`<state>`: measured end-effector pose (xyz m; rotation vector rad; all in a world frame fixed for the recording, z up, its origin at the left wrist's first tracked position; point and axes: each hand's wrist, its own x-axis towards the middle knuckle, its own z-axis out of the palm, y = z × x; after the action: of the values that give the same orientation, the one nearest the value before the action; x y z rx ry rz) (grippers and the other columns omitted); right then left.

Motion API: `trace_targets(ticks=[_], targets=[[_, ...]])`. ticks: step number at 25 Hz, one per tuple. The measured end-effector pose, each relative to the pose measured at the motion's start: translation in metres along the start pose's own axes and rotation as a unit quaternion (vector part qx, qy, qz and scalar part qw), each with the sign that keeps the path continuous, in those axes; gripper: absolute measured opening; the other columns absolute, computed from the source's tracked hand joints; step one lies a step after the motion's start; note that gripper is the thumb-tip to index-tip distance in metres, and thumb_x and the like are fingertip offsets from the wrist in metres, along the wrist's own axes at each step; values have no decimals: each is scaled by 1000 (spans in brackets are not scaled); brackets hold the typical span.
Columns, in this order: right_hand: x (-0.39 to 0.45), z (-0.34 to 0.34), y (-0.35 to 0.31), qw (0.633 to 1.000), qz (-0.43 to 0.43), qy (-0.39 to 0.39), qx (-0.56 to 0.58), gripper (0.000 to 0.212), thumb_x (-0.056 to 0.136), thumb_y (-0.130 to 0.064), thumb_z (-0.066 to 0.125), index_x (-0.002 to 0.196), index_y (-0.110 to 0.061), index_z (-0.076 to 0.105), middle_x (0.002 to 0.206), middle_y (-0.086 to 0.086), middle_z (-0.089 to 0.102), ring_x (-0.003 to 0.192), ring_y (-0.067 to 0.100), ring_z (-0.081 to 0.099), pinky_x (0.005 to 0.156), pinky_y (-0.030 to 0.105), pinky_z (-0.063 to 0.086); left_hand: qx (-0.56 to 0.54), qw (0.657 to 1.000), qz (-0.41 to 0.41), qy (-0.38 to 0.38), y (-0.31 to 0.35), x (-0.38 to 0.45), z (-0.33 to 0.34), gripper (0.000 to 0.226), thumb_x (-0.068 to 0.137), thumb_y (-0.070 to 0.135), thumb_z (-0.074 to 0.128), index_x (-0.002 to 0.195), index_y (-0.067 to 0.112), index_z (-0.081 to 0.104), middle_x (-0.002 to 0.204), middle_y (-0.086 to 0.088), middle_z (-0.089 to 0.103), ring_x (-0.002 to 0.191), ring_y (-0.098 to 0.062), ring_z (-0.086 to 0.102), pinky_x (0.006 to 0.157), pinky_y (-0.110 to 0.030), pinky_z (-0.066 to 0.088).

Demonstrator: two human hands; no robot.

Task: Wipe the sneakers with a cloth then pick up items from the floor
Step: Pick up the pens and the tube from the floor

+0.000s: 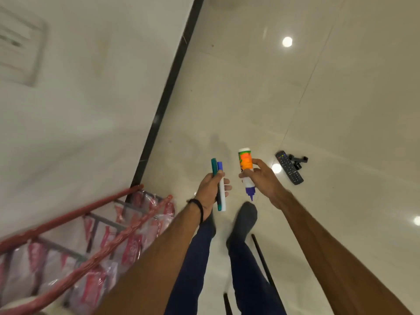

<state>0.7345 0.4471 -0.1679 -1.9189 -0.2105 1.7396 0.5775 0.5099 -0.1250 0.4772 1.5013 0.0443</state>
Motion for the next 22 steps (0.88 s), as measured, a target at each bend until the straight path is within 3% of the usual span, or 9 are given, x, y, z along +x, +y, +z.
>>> trace_targets(ticks=[6, 10, 14, 22], targets=[[-127, -4, -88, 998, -46, -45, 1, 36, 90, -13, 69, 122, -14, 51, 107, 11, 72, 92, 24, 72, 86, 36, 55, -17, 999, 26, -18, 34, -129, -8, 35, 104, 26, 50, 133, 5, 52, 102, -7, 67, 91, -19, 67, 90, -35, 54], [-205, 0, -126, 994, -49, -68, -70, 35, 90, -32, 73, 115, -16, 54, 99, 10, 73, 79, 16, 70, 76, 33, 57, -77, 996, 48, -14, 45, -213, -23, 37, 104, 25, 51, 134, 4, 52, 102, -7, 67, 92, -20, 67, 98, -41, 52], [-271, 20, -143, 989, -56, -83, -110, 32, 91, -30, 72, 113, -12, 56, 94, 10, 72, 72, 15, 67, 74, 35, 56, -144, 987, 76, 11, 47, -286, -47, 35, 105, 23, 50, 135, 5, 52, 105, -7, 66, 91, -18, 66, 89, -35, 54], [-360, 102, -150, 972, -59, -128, -188, 34, 93, -28, 70, 118, -11, 56, 104, 9, 73, 86, 22, 71, 80, 38, 57, -252, 960, 110, 49, 17, -376, -107, 37, 105, 23, 49, 136, 3, 51, 104, -7, 66, 92, -19, 66, 87, -35, 54]])
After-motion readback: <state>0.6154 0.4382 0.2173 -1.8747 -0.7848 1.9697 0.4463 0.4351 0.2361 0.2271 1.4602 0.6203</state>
